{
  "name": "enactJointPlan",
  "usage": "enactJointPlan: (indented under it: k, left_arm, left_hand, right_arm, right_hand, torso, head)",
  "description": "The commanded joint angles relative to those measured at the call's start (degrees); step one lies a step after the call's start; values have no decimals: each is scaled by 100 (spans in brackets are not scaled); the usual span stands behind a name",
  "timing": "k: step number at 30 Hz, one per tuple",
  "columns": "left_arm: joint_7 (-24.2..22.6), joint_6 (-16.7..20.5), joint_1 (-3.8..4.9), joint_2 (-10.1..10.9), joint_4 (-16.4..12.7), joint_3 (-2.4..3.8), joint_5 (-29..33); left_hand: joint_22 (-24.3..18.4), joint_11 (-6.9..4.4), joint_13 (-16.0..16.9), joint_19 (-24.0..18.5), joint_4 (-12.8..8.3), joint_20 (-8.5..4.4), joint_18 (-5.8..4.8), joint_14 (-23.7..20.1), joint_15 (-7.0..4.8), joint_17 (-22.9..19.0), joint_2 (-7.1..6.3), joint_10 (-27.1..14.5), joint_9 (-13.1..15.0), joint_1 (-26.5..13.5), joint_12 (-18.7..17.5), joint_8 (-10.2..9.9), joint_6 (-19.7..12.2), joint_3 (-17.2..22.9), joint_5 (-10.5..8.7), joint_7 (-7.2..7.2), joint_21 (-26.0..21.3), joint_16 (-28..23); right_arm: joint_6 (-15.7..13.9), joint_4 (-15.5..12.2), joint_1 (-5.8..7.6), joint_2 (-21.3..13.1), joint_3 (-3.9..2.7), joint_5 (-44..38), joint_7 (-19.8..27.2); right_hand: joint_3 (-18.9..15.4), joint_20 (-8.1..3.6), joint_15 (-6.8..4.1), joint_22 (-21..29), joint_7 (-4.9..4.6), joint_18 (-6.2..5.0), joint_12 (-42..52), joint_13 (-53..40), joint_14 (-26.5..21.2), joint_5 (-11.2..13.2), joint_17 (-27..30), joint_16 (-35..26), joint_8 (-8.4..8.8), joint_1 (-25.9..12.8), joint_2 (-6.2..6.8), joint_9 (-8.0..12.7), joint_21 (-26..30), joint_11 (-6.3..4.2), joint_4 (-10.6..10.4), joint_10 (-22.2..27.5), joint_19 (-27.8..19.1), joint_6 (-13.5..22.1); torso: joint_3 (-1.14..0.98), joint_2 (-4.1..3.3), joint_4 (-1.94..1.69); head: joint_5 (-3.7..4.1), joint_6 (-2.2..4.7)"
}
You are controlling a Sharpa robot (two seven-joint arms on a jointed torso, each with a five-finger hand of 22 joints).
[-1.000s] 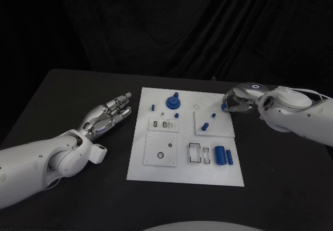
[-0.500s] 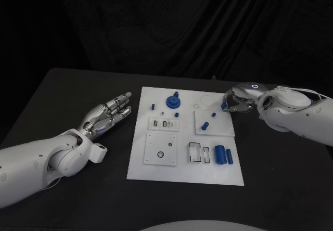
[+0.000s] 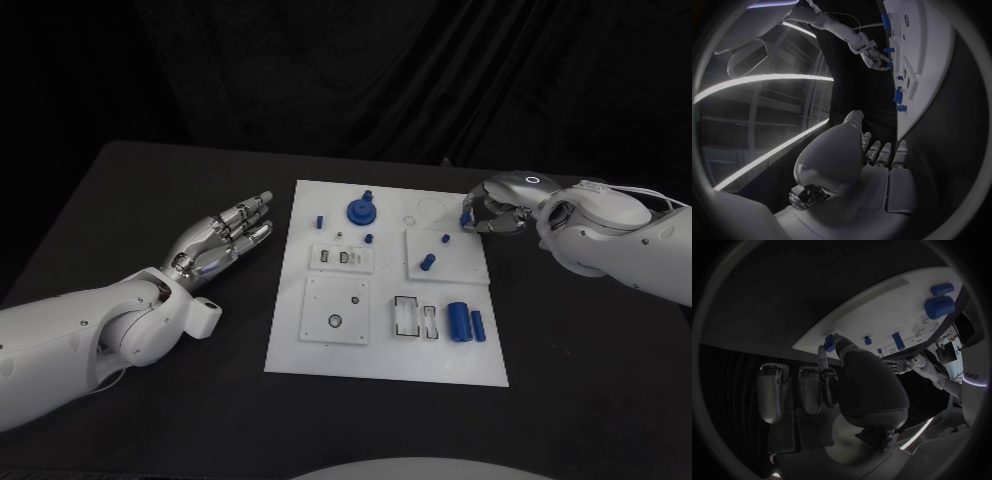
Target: Assemble the parts on the task board
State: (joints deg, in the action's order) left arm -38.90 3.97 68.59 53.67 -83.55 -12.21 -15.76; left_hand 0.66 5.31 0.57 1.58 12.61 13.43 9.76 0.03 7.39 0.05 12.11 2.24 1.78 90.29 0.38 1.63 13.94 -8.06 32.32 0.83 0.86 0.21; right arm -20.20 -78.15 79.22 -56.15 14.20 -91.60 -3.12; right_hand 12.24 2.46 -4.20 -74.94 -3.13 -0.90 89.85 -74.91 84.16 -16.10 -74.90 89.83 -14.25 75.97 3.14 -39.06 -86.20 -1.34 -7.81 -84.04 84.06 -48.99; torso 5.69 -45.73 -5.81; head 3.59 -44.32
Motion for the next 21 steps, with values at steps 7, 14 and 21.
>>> enactJointPlan:
  k: [7,14,21]
  left_arm:
    - [-546,-36,-9,16,-32,4,-11]
    - [-540,-26,-9,13,-36,4,-11]
    - [-539,-38,-9,-11,-16,4,-11]
  left_hand:
    - [10,46,5,-15,-6,38,45,2,23,-3,27,2,5,-14,19,20,-7,25,24,23,37,-19]
    - [10,46,5,-15,-6,38,45,2,23,-3,27,2,5,-14,19,20,-7,25,24,23,37,-19]
    - [10,49,5,-14,-7,40,45,3,24,-3,25,3,5,-18,19,20,-6,27,24,22,38,-18]
  right_arm:
    - [-351,-699,276,-66,-11,-158,-171]
    - [-187,-1195,386,69,-11,-273,-281]
    - [113,-1421,335,405,-10,-322,-444]
  right_hand:
    - [-21,-51,-48,-1380,34,-6,15,-1509,584,-11,-1510,17,-87,-40,-74,-97,-21,-41,0,-596,373,-115]
    - [-19,-64,-66,-1393,83,3,15,-1509,584,-11,-1510,17,-120,-48,-86,-144,-58,-71,9,-596,396,-158]
    - [-31,-79,-86,-1399,103,7,15,-1509,584,-9,-1510,17,-137,-87,-92,-180,-75,-93,2,-596,407,-176]
  torso:
    - [-2,0,5]
    - [6,14,24]
    - [24,25,22]
  head:
    - [7,28]
    - [-11,35]
    - [10,17]
